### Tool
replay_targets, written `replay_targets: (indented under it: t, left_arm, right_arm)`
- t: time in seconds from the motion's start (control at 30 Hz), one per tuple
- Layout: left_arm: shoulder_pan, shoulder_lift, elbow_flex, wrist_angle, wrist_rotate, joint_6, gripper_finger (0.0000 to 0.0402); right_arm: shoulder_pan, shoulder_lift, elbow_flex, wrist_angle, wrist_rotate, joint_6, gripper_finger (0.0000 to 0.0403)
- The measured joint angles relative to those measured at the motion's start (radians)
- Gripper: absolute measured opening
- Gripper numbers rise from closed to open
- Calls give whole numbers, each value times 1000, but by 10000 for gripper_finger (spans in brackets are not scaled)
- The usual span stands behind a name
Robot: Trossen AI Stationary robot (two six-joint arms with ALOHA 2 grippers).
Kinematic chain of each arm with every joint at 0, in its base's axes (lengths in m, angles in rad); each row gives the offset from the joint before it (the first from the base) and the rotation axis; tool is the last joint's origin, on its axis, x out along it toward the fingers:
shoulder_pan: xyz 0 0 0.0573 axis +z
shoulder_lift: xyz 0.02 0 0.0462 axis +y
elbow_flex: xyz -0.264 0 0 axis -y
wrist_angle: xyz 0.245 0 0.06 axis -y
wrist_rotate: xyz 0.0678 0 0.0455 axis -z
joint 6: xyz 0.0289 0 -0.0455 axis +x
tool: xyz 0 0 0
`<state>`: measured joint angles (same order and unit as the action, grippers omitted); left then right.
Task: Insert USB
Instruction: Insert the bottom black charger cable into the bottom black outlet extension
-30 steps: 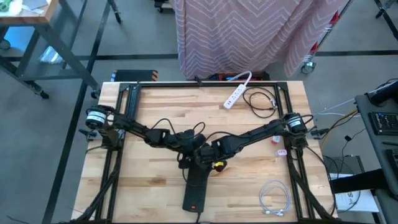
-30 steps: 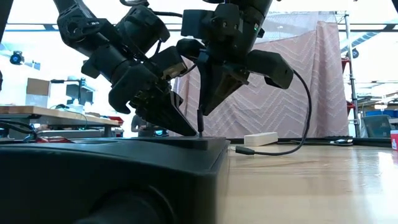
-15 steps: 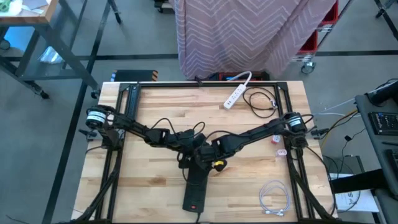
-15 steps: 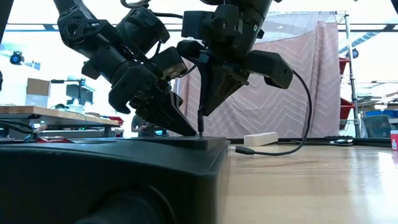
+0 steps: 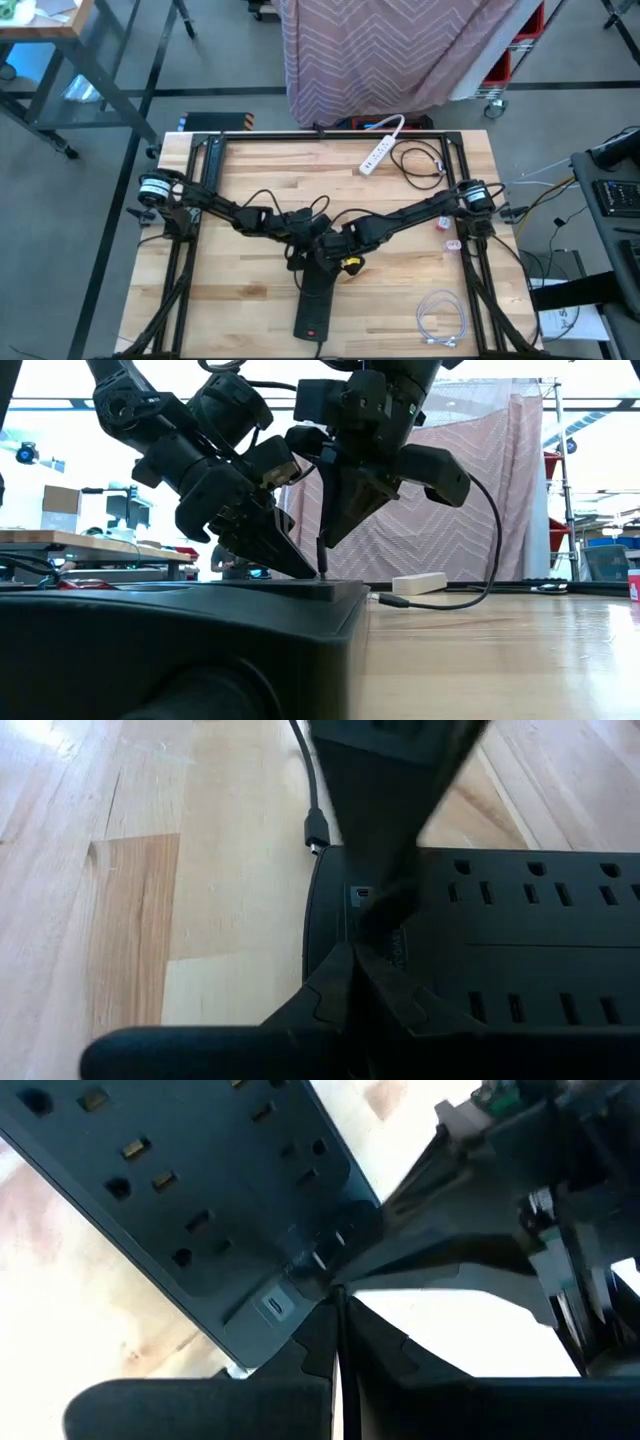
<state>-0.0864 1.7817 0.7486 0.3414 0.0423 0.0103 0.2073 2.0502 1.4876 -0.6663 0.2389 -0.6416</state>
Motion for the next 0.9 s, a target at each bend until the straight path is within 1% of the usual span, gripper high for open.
replay_targets:
  t: [0.07,0.23,0.33,0.57,0.7,0.8,0.9]
  left_arm:
    - [0,0,0,1,4,3,0]
    - [0,0,-1,1,9,11,0]
    - [0,0,-3,5,12,6,0]
    - [3,0,-5,6,17,9,0]
    - [4,0,-5,6,17,15,0]
    - [6,0,-5,5,16,15,0]
    - [7,0,-5,5,16,15,0]
  right_arm:
    - [-2,0,-3,-13,34,2,0]
    - [-11,3,-7,-24,28,2,0]
    - [-14,3,-11,-18,0,2,0]
    - [-13,-6,-15,-7,-17,10,0]
    - [-7,-26,-3,-17,16,10,0]
    - [-6,-43,10,-22,11,14,18]
    - [-5,-62,19,-25,-30,49,60]
